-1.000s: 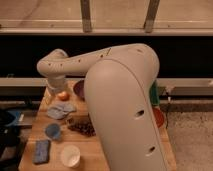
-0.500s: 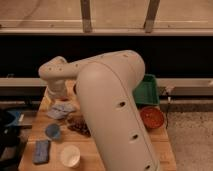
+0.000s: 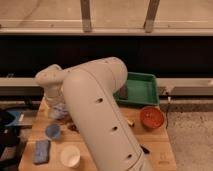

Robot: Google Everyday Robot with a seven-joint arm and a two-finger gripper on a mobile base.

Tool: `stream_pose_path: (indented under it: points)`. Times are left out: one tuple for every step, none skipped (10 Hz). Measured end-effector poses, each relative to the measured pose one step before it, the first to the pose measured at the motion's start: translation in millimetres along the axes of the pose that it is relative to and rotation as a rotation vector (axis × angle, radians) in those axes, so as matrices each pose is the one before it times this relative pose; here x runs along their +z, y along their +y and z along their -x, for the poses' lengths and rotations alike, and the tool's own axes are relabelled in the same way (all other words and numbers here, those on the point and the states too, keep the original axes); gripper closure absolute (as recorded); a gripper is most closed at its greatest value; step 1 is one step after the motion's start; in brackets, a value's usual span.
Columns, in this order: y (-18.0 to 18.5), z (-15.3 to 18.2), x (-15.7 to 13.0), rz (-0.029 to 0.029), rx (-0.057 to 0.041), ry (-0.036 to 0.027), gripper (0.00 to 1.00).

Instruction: Place towel in plastic cup

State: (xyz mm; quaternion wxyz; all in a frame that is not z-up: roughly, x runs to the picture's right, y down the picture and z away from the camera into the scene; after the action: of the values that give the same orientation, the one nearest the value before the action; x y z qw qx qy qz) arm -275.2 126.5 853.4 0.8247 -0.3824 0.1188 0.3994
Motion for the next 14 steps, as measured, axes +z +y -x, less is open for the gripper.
stream_pose_path:
  points:
    - [0.87,-1.71,11.99,-0.00310,-0.00474,0.01907,0.20]
    - [-2.10,-2.90,8.89,-0.00408,-0.00256,0.01257,0.20]
    - [-1.67,-1.34,6.79,0.00179,0.00101,0.00305,0.20]
    - [-4.88,-2.55,7.57,0.01713,0.01420,-0.00830,0.20]
    - [-4.20,-2.27,2.46,0.02149,0.01446,-0.01200,0.20]
    - [-1.32,-0.95,0.24,-0.00301,0.00176,0.00210,0.21]
    - [-0.79,-0.80,-1.50,-0.00266,0.00029,0.00209,0.27]
    - [-1.31,-0.89,-0.90,-0.00186,0.00189,0.00203,0.37]
    - [0.43,-0.21,-0.03,0.00119,0.00107,0.00103,0.48]
    - [-0.94,-0.50,0.05,-0.00002,0.00157,-0.00088,0.56]
    - [-1.32,0.05,0.32,0.00144,0.00196,-0.00435,0.65]
    - [-1.60,-0.10,-1.66,-0.00178,0.00126,-0.00124,0.77]
    - [-0.61,-1.19,-2.36,-0.00132,0.00113,0.00430,0.87]
    - [0.58,0.20,-2.33,0.00090,0.00052,-0.00079,0.96]
